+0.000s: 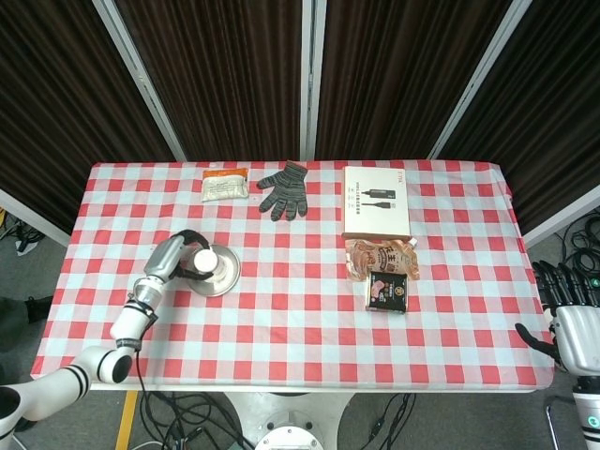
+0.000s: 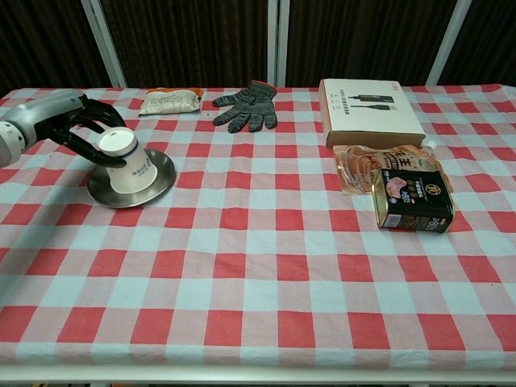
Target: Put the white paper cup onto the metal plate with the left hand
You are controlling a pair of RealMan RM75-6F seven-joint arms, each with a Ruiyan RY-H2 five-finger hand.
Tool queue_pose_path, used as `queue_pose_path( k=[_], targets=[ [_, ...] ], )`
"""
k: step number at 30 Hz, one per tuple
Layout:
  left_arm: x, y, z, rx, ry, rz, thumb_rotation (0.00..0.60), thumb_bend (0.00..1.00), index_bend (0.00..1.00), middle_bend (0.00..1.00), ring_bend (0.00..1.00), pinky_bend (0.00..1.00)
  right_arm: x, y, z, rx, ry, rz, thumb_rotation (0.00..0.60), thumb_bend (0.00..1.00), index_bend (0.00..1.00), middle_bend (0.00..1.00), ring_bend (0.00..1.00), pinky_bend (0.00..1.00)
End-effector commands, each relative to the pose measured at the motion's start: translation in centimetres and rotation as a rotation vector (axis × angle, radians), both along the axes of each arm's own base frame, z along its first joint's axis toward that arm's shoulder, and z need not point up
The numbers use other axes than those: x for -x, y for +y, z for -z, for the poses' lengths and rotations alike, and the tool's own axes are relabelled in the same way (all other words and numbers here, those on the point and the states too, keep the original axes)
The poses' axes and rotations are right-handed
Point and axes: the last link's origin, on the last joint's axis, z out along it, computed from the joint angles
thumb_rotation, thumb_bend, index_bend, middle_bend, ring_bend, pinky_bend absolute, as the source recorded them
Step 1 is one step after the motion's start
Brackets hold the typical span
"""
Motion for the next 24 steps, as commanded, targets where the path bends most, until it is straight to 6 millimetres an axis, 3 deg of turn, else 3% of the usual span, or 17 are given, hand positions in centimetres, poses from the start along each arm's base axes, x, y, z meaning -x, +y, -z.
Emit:
queue_pose_path(
  k=[1, 13, 24],
  targets=[
    [0.8, 0.5, -0.5, -0.029, -0.005, -0.052, 0.600, 0.12, 0.53, 0.31, 0.17, 0.17, 0.0, 0.0, 0.0, -0.003, -0.001, -0.001, 0.600, 0.11, 0.02, 0.08, 0.00, 0.00],
    [-1.0, -1.8, 0.2, 0.107, -0.085, -0.013, 0.600, 0.12, 0.53, 0.31, 0.17, 0.17, 0.1, 0.2, 0.0, -0.005, -0.003, -0.004, 0.600, 0.11, 0.03, 0.08, 0.00, 0.00],
    [0.8, 1.1, -1.1, -0.020, -0.079, -0.119, 0.600, 0.12, 0.53, 0.31, 0.17, 0.17, 0.1, 0.4, 0.1, -0.011, -0.006, -0.004, 0.600, 0.11, 0.03, 0.08, 0.00, 0.00]
  ],
)
